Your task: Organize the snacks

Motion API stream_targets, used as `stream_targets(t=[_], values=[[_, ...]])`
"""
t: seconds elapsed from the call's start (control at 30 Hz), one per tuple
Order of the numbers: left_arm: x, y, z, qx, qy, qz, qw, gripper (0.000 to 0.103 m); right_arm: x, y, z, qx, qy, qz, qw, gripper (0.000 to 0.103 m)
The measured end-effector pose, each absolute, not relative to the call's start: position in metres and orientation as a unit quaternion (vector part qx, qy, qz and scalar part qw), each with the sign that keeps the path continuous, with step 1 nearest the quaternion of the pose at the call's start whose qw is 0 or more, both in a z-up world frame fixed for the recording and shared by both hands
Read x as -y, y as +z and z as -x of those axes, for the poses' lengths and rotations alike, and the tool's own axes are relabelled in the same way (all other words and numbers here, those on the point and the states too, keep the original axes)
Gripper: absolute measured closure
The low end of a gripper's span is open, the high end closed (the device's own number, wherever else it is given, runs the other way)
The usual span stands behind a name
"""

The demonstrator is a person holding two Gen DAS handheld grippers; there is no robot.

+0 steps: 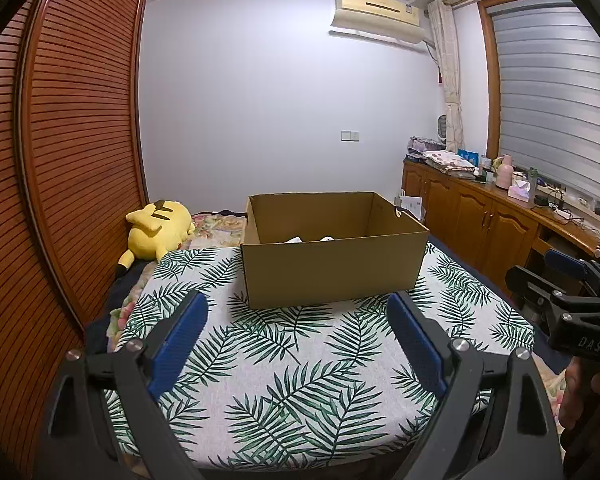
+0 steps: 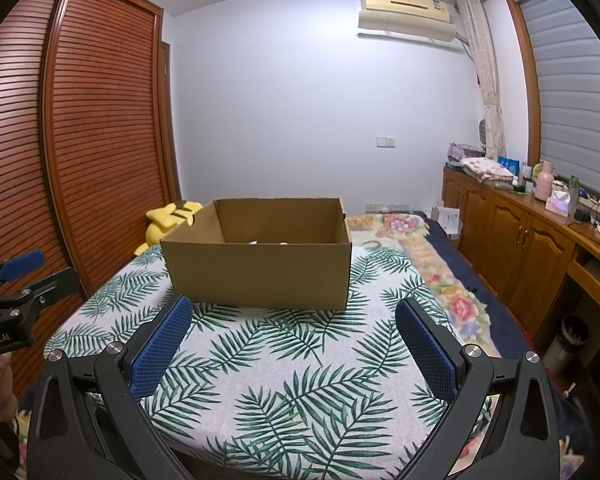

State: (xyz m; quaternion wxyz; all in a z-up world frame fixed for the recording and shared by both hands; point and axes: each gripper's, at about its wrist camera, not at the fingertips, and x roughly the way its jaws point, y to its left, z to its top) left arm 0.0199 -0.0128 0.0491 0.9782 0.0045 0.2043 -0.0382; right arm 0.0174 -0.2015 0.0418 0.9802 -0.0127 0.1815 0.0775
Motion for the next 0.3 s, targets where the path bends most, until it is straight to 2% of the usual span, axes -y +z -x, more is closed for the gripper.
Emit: stream_targets(t=[0.3], values=[[0.0125,0.0489,-0.02,-0.204,-0.038,-0.005,0.978,0.011,0.2024,0.042,-0.0176,-0.181,0.077,0.013,0.98,0.0]])
